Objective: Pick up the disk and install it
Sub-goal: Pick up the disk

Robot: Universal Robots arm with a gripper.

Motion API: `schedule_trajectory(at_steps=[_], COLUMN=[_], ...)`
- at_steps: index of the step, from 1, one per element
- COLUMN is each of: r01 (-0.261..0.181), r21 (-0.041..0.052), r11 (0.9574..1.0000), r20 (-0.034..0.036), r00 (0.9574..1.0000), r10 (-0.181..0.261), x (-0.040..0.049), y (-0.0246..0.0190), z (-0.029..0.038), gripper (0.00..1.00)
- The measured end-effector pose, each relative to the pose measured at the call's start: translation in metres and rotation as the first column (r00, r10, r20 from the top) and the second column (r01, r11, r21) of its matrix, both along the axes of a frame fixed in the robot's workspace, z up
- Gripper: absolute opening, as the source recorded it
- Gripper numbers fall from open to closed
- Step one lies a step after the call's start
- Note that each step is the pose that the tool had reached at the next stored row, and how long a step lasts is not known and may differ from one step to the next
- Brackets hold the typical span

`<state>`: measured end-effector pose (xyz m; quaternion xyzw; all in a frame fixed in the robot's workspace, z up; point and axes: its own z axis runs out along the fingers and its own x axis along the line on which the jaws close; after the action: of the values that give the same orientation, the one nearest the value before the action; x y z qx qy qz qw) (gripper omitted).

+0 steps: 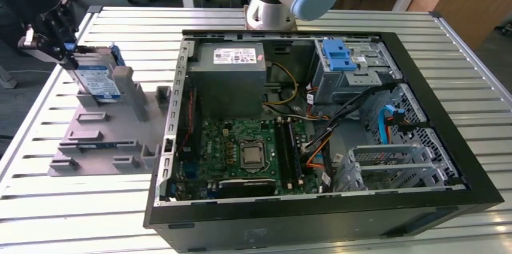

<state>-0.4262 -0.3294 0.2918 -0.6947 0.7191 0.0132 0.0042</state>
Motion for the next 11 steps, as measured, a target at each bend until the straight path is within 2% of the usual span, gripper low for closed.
schedule_trajectory(at_steps=[4,5,11], r01=[0.0,0.0,0.0], r21=[0.0003,0.0002,0.0], r11=[1.0,1.0,1.0], r20=[0.0005,0.0004,0.0], r00=[1.0,1.0,1.0], r10=[0.0,0.0,0.0], x=[0.0,0.0,-0.0001], y=[0.0,0.0,0.0], z=[-0.0011,-0.0018,-0.0034], gripper=[0.38,0.44,0.44])
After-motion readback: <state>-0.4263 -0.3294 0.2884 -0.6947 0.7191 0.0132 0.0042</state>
